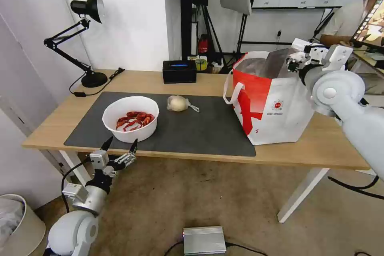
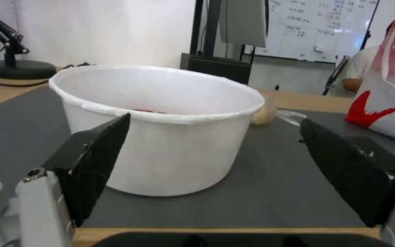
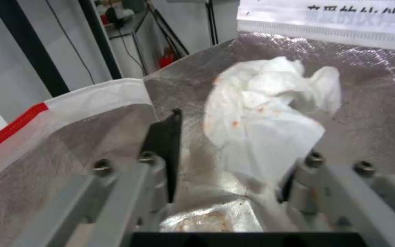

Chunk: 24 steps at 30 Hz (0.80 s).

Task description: Pick up the trash from the table and place it into the takeout bag.

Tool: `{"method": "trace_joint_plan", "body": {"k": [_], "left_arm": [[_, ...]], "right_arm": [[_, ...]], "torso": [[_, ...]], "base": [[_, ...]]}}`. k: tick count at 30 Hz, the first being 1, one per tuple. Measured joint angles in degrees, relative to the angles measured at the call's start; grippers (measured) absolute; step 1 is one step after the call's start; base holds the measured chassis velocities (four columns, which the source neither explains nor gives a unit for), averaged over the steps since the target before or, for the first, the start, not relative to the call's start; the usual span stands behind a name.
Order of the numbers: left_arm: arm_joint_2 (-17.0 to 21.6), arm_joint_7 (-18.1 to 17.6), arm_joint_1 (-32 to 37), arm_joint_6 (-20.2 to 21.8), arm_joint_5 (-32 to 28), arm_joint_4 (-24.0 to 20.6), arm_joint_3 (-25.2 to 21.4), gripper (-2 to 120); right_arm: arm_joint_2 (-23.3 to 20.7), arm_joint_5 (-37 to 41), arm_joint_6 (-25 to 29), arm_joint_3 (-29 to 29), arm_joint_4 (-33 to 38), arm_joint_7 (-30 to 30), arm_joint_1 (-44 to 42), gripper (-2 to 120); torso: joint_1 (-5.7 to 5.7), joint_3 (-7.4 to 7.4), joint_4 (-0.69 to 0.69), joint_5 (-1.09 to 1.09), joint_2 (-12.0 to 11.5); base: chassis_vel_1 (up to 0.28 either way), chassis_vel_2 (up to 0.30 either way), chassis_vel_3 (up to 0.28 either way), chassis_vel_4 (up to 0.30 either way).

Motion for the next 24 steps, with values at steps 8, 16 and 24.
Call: {"method": "trace_joint_plan", "body": {"k": [8, 16, 24], "left_arm": [[-0.05, -0.07, -0.22, 0.07, 0.07, 0.27, 0.21, 100], [0.02, -0.1, -0.51, 0.09, 0.08, 0.51, 0.32, 100], [-0.07, -0.1, -0.63, 0.09, 0.08, 0.77, 0.43, 100]], "right_arm": [[0.45, -0.25, -0.03, -0.14, -0.3, -0.45, 0.08, 71], [0.4, -2.95, -1.54, -1.31, -0.55, -1.7, 0.88, 99], [0.21, -6.43, -3.48, -3.11, -0.74, -2.51, 2.55, 100]], "torso": [[0.0, 0.0, 0.0, 0.0, 0.0], [0.0, 0.0, 0.0, 0.0, 0.0], [0.0, 0.0, 0.0, 0.0, 0.0]], "base": [[0.0, 0.0, 0.0, 0.0], [0.0, 0.0, 0.0, 0.0], [0.0, 0.0, 0.0, 0.0]]}}
